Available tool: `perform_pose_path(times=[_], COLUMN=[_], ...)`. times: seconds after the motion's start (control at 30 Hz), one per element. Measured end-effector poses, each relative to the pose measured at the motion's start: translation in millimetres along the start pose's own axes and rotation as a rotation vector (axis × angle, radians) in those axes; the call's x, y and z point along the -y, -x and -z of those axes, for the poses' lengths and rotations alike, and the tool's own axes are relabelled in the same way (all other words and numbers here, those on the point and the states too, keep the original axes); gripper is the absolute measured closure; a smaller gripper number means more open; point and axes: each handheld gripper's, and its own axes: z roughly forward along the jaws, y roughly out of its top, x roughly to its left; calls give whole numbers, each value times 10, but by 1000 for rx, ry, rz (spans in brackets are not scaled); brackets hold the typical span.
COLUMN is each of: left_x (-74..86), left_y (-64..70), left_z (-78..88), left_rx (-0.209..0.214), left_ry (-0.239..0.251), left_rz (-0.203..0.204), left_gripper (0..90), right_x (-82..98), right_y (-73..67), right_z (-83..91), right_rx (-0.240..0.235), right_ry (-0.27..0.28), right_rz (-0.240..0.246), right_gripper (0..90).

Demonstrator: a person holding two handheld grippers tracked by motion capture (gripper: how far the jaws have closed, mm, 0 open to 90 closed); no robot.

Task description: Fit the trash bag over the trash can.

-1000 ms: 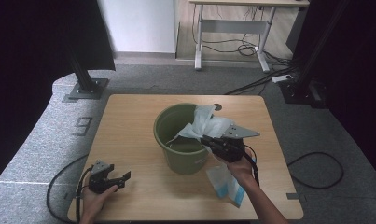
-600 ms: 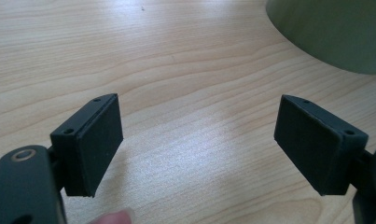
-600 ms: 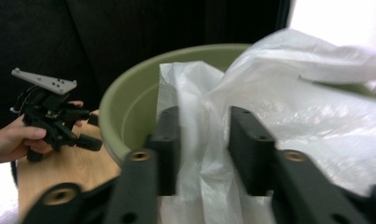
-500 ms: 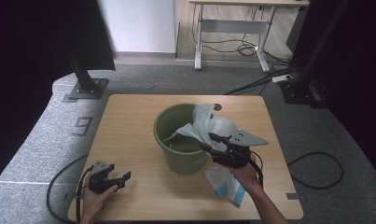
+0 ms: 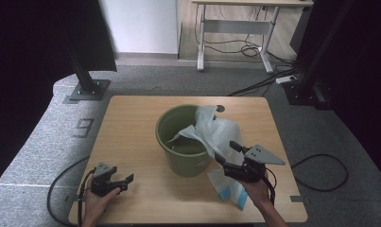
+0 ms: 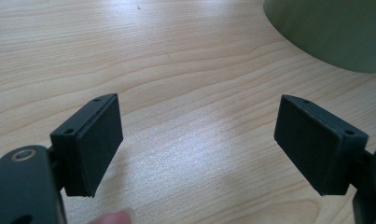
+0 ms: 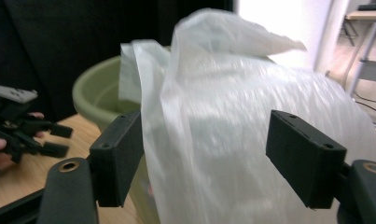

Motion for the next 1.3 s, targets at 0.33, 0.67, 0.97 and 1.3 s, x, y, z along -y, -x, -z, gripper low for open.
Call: perform_pose_path(times=[0.33,0.67,0.97,1.3], left_x=[-69,-106,-161,-377], left_y=[110,170,238,497], left_z=[7,34,63,173], left_rx=[27,21,16,32], left_ry=[25,47,49,93], left_rz=[-4,-8,-27,-92], left_gripper=[149,148,148,156], right_x=[326,611,637,349], right_y=[-96,1,179,335], right_z=[80,-46,-17,145], right_rx=[93,135,152,182], right_ry=[-39,-116,-114,-57], right_rz=[52,5,13,66], right_gripper=[248,283,766,867])
